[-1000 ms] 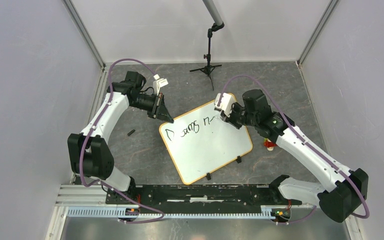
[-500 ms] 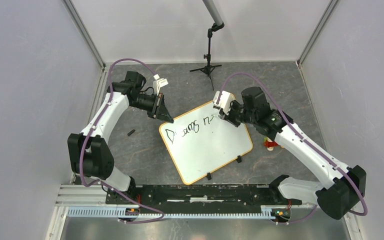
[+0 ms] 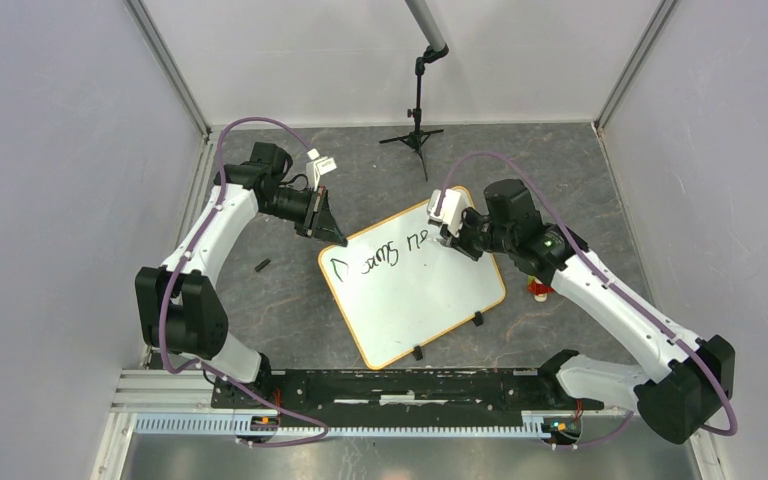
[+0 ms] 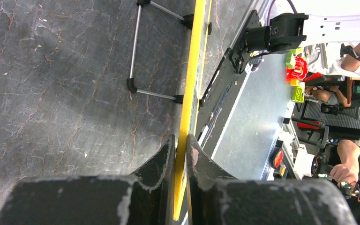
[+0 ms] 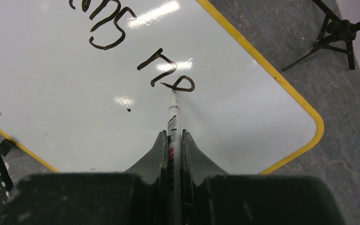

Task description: Write a sentence on the whiteboard

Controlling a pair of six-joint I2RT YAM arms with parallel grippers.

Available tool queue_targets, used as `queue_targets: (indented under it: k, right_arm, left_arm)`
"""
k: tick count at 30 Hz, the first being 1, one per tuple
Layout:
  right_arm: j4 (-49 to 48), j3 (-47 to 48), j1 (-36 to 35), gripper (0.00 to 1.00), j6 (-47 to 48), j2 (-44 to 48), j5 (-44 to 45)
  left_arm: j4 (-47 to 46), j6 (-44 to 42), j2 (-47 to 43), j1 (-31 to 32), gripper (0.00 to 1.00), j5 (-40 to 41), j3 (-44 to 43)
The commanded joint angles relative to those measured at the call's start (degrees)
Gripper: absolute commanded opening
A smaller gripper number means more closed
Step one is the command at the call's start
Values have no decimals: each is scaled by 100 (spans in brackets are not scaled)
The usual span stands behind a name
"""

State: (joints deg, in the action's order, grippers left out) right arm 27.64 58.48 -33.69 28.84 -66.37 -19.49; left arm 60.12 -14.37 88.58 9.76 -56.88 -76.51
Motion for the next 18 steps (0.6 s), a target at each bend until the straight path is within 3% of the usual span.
queue_targets:
  k: [1, 18]
  right_arm:
    - [79, -187, 11, 0, 90, 193, 67]
    - [76, 68, 38, 0, 138, 105, 618]
  left_arm:
    - [-123, -200, 64, 97, 2, 222, -80]
    - [-130, -215, 74, 96, 2, 230, -75]
